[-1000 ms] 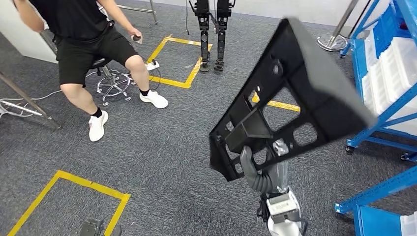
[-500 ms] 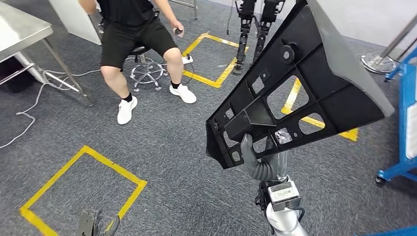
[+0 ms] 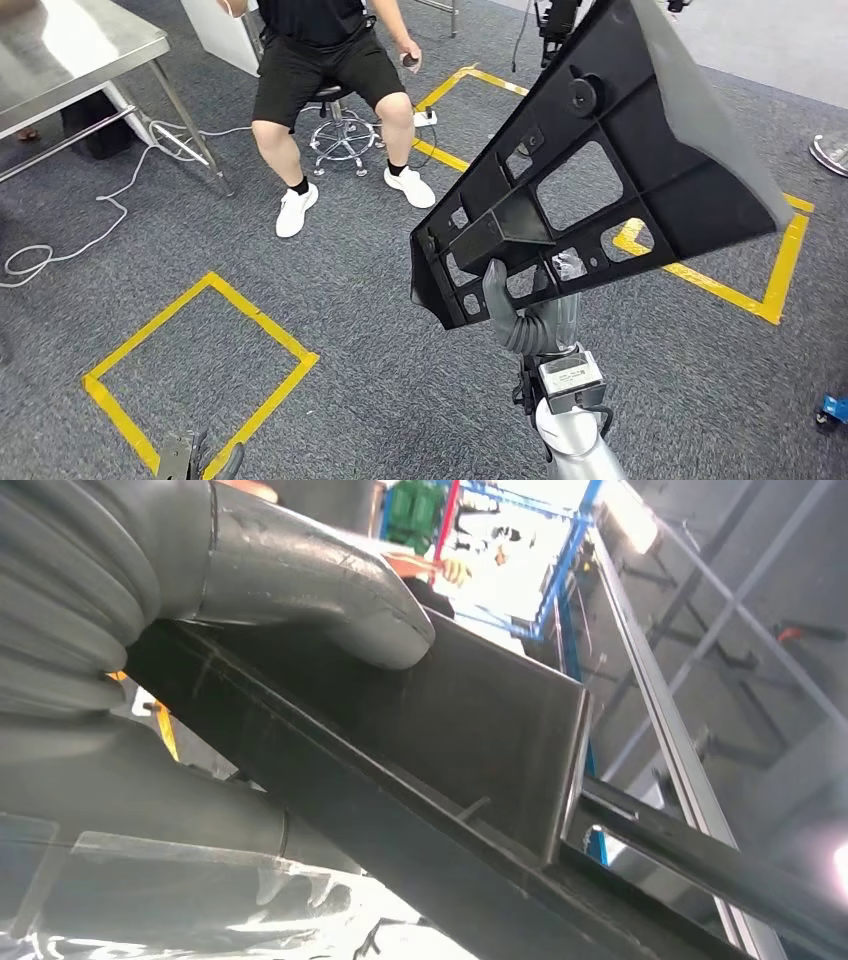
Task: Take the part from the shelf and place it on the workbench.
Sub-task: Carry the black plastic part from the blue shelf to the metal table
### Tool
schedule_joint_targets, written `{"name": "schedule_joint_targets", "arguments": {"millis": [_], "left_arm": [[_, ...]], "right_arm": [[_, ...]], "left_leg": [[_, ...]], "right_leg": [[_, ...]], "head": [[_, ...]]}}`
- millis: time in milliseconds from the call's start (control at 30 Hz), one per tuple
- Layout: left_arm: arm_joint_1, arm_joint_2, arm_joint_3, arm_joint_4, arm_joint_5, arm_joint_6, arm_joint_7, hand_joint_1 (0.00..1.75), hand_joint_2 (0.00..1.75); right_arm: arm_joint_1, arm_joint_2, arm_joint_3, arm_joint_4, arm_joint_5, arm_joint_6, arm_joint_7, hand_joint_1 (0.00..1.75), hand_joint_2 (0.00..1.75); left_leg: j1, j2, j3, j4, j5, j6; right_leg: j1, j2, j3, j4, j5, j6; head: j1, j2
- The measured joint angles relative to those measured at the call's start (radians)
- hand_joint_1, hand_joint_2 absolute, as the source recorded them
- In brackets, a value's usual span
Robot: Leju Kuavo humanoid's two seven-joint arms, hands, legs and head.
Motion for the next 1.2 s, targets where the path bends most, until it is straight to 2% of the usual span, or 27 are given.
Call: {"name": "schedule_joint_targets", "arguments": {"millis": [33,100,133,167,233,267,300,367,433,467,500,533,567,600,667,733,767,800,867,933,967,1000,1033,1100,1133,1167,1200], "left_arm": [[0.001,0.0,0.0,0.0,0.0,0.0,-0.002,0.0,1.75],[0.0,0.0,0.0,0.0,-0.001,0.0,-0.005,0.0,1.75],[0.0,0.0,0.0,0.0,-0.001,0.0,-0.007,0.0,1.75],[0.0,0.0,0.0,0.0,-0.002,0.0,-0.008,0.0,1.75],[0.002,-0.001,0.0,0.0,-0.002,0.0,-0.009,0.0,1.75],[0.003,-0.001,0.0,0.0,-0.003,0.0,-0.009,0.0,1.75],[0.004,-0.001,0.0,0.0,-0.003,0.0,-0.009,0.0,1.75],[0.003,-0.002,0.0,0.0,-0.005,-0.002,-0.008,0.0,1.75],[0.001,-0.003,0.0,0.0,-0.006,-0.003,-0.003,0.0,1.75],[0.001,-0.003,0.0,0.0,-0.006,-0.003,-0.001,0.0,1.75],[0.001,-0.004,0.0,0.0,-0.006,-0.003,0.002,0.0,1.75],[0.001,-0.004,0.0,0.0,-0.007,-0.003,0.003,0.0,1.75],[0.0,-0.004,0.0,0.0,-0.008,-0.003,0.004,0.0,1.75],[-0.001,-0.005,0.0,0.0,-0.009,-0.003,0.004,0.0,1.75],[-0.003,-0.004,0.0,0.0,-0.01,-0.003,0.005,0.0,1.75],[-0.001,-0.003,0.0,0.0,-0.011,-0.003,0.005,0.0,1.75],[0.0,-0.003,0.0,0.0,-0.011,-0.003,0.005,0.0,1.75],[0.0,-0.002,0.0,0.0,-0.012,-0.003,0.005,0.0,1.75],[-0.003,-0.002,0.0,0.0,-0.012,-0.003,0.005,0.0,1.75],[-0.004,-0.003,0.0,0.0,-0.012,-0.003,0.005,0.0,1.75],[-0.003,-0.003,0.0,0.0,-0.012,-0.003,0.004,0.0,1.75],[-0.002,-0.003,0.0,0.0,-0.013,-0.003,0.003,0.0,1.75],[-0.002,-0.002,0.001,0.0,-0.013,-0.003,0.002,0.0,1.75],[-0.005,0.001,0.001,-0.001,-0.015,-0.007,0.0,0.0,1.75],[-0.007,0.002,0.002,-0.001,-0.017,-0.01,0.0,0.0,1.75],[-0.009,0.003,0.002,-0.001,-0.02,-0.012,0.0,0.0,1.75],[-0.01,0.004,0.002,-0.002,-0.022,-0.014,0.0,0.0,1.75]], "right_arm": [[0.001,-0.001,-0.001,0.001,0.0,-0.002,0.0,1.75,1.75],[0.006,-0.004,-0.009,0.0,0.002,-0.008,0.0,1.75,1.75],[0.01,-0.006,-0.015,0.0,0.004,-0.013,0.0,1.75,1.75],[0.015,-0.008,-0.023,-0.001,0.006,-0.018,0.0,1.75,1.75],[0.021,-0.013,-0.038,-0.002,0.008,-0.028,0.0,1.75,1.75],[0.023,-0.015,-0.048,-0.003,0.008,-0.031,0.001,1.75,1.75],[0.025,-0.018,-0.06,-0.005,0.008,-0.033,0.002,1.75,1.75],[0.036,-0.024,-0.099,-0.01,0.009,-0.028,0.007,1.75,1.75],[0.051,-0.027,-0.146,-0.012,0.015,-0.006,0.018,1.75,1.75],[0.055,-0.027,-0.165,-0.011,0.021,0.007,0.024,1.75,1.75],[0.055,-0.028,-0.177,-0.01,0.027,0.017,0.03,1.75,1.75],[0.053,-0.028,-0.184,-0.01,0.032,0.025,0.033,1.75,1.75],[0.05,-0.027,-0.188,-0.009,0.037,0.03,0.036,1.75,1.75],[0.048,-0.025,-0.189,-0.008,0.04,0.033,0.037,1.75,1.75],[0.048,-0.022,-0.194,-0.007,0.043,0.034,0.038,1.75,1.75],[0.047,-0.019,-0.199,-0.006,0.043,0.034,0.04,1.75,1.75],[0.045,-0.017,-0.201,-0.006,0.043,0.034,0.04,1.75,1.75],[0.044,-0.015,-0.202,-0.006,0.043,0.034,0.039,1.75,1.75],[0.043,-0.011,-0.204,-0.005,0.042,0.04,0.041,1.75,1.75],[0.043,-0.01,-0.205,-0.002,0.035,0.07,0.048,1.75,1.75],[0.042,-0.01,-0.205,0.002,0.028,0.097,0.054,1.75,1.75],[0.039,-0.009,-0.204,0.006,0.017,0.132,0.06,1.75,1.75],[0.034,-0.009,-0.2,0.013,0.002,0.178,0.068,1.75,1.75],[0.018,-0.008,-0.186,0.029,-0.041,0.29,0.081,1.75,1.75],[0.008,-0.009,-0.176,0.04,-0.068,0.354,0.086,1.75,1.75],[-0.002,-0.01,-0.163,0.053,-0.092,0.415,0.09,1.75,1.75],[-0.011,-0.011,-0.15,0.066,-0.112,0.466,0.093,1.75,1.75]], "left_leg": [[-0.001,0.012,0.029,-0.06,0.034,0.005],[-0.011,0.05,0.088,-0.174,0.076,0.016],[-0.016,0.063,0.105,-0.207,0.082,0.021],[-0.021,0.064,0.108,-0.215,0.077,0.025],[-0.021,0.04,0.11,-0.222,0.078,0.033],[-0.02,0.029,0.114,-0.227,0.08,0.038],[-0.016,0.018,0.118,-0.232,0.082,0.042],[-0.013,-0.005,0.122,-0.236,0.083,0.049],[-0.013,-0.035,0.122,-0.235,0.082,0.053],[-0.013,-0.051,0.122,-0.235,0.082,0.054],[-0.013,-0.066,0.123,-0.235,0.082,0.054],[-0.013,-0.079,0.124,-0.234,0.081,0.053],[-0.013,-0.092,0.124,-0.233,0.08,0.05],[-0.015,-0.103,0.123,-0.231,0.079,0.047],[-0.017,-0.123,0.12,-0.229,0.078,0.038],[-0.014,-0.132,0.117,-0.228,0.077,0.03],[-0.013,-0.117,0.114,-0.219,0.072,0.025],[-0.013,-0.091,0.104,-0.196,0.058,0.02],[-0.012,-0.03,0.057,-0.094,0.008,0.01],[-0.009,-0.008,-0.002,0.018,-0.034,0.006],[-0.009,-0.005,-0.015,0.039,-0.034,0.006],[-0.009,-0.003,-0.011,0.027,-0.018,0.009],[-0.01,0.003,0.012,-0.022,0.012,0.015],[-0.021,0.042,0.079,-0.151,0.062,0.034],[-0.027,0.058,0.102,-0.196,0.074,0.042],[-0.033,0.067,0.112,-0.217,0.075,0.049],[-0.037,0.061,0.111,-0.219,0.073,0.052]], "right_leg": [[0.001,-0.01,0.004,0.0,-0.003,0.001],[0.009,-0.028,0.01,0.0,-0.012,0.008],[0.012,-0.036,0.013,-0.001,-0.016,0.012],[0.016,-0.045,0.015,-0.002,-0.019,0.017],[0.019,-0.06,0.019,-0.004,-0.026,0.026],[0.018,-0.052,0.018,0.005,-0.032,0.031],[0.017,-0.032,0.008,0.03,-0.046,0.033],[0.013,0.018,-0.044,0.135,-0.089,0.029],[0.013,0.037,-0.108,0.243,-0.119,0.026],[0.013,0.041,-0.124,0.259,-0.114,0.029],[0.013,0.045,-0.121,0.235,-0.093,0.035],[0.011,0.054,-0.103,0.18,-0.061,0.042],[0.008,0.074,-0.079,0.114,-0.028,0.048],[0.004,0.089,-0.057,0.057,-0.003,0.049],[0.002,0.102,-0.035,0.007,0.017,0.04],[0.003,0.083,-0.029,0.005,0.018,0.026],[0.002,0.075,-0.025,0.003,0.019,0.019],[0.001,0.067,-0.021,0.001,0.018,0.013],[0.004,0.048,-0.014,0.0,0.015,0.003],[0.008,0.027,-0.01,0.0,0.01,-0.004],[0.01,0.016,-0.008,0.0,0.008,-0.007],[0.012,0.006,-0.007,0.0,0.006,-0.009],[0.015,-0.004,-0.005,0.0,0.004,-0.01],[0.021,-0.021,0.0,0.0,-0.001,-0.01],[0.024,-0.03,0.001,-0.001,-0.004,-0.008],[0.026,-0.038,0.002,-0.002,-0.005,-0.005],[0.027,-0.048,0.004,-0.004,-0.007,-0.001]], "head": [[0.0,0.0],[0.0,0.0],[0.001,0.0],[0.001,0.0],[0.002,0.0],[0.003,0.0],[0.004,0.0],[0.008,0.0],[0.011,0.0],[0.012,0.0],[0.013,0.0],[0.013,0.0],[0.013,0.0],[0.013,0.0],[0.012,0.0],[0.011,0.0],[0.011,0.0],[0.008,0.0],[0.003,0.0],[0.002,0.0],[0.002,0.0],[0.002,0.0],[0.002,0.0],[0.003,0.0],[0.004,0.0],[0.004,0.0],[0.004,0.0]]}}
